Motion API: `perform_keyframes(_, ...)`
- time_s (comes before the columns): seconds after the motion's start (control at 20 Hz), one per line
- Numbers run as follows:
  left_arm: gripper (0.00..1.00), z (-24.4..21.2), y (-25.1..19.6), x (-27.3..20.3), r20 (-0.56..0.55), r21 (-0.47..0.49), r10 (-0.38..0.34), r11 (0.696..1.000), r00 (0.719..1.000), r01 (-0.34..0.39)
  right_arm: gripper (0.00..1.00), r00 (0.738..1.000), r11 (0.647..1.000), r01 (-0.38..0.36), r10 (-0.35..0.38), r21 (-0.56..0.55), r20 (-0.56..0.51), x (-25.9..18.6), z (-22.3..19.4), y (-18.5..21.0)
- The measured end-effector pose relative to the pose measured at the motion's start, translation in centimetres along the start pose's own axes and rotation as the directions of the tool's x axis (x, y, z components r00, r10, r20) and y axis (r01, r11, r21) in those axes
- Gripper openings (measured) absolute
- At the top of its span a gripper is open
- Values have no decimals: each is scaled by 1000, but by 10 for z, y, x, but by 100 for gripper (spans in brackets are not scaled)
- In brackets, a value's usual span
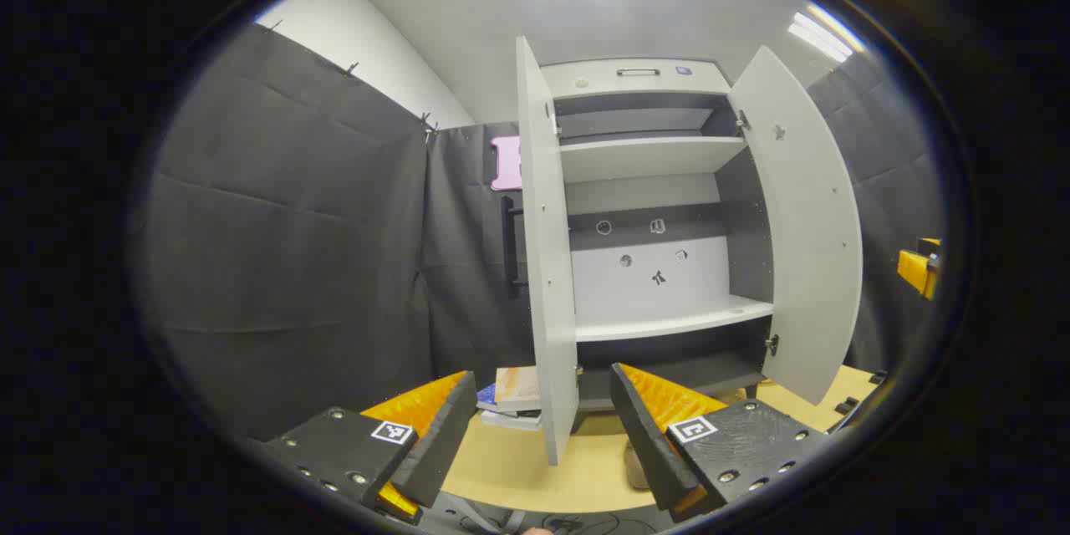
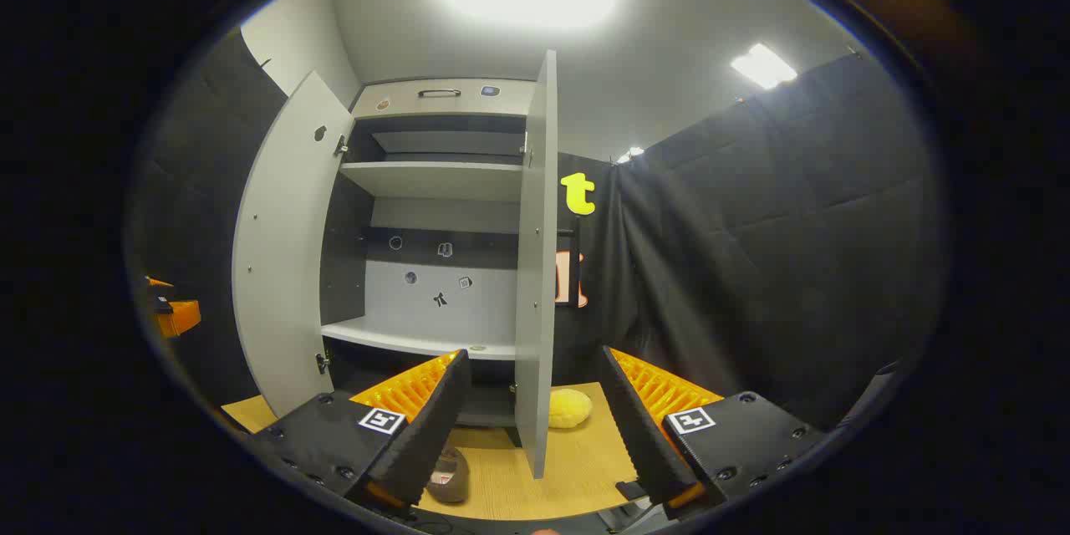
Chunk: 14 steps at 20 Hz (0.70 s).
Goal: Grab one shoe with the right hand and put it into the shoe cabinet, grab the other shoe with the left hand and put it into the shoe cabinet; then close the right door with the right hand and the left door with the left hand.
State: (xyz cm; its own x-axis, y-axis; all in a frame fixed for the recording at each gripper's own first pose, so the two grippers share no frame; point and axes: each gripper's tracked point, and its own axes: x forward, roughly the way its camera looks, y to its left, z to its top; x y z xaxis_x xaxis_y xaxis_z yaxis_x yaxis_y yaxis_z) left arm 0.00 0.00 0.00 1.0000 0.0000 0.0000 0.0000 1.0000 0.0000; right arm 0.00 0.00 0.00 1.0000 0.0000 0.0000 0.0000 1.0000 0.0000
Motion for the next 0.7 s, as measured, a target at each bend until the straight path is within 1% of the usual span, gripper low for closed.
perform_keyframes(0.05, 94, -1, 0, 0, 1, -2, -2, 1000, 1000, 2, 96, 1000, 1000, 0, 0, 2, -1, -1, -1, 0)
perform_keyframes(0.35, 94, -1, 2, -1, 9, 16, -7, 1000, 1000, 7, 96, 1000, 1000, 11, -11, 16, -1, -3, 0, -2)
perform_keyframes(0.6, 94, -6, 5, -1, 1, 1, -7, 1000, 1000, 7, 96, 1000, 1000, 12, -12, 27, -12, -5, -4, -1)
perform_keyframes(0.7, 94, -7, 7, -1, -1, -2, -7, 1000, 1000, 7, 98, 1000, 1000, 7, -6, 28, -15, -5, -3, 2)
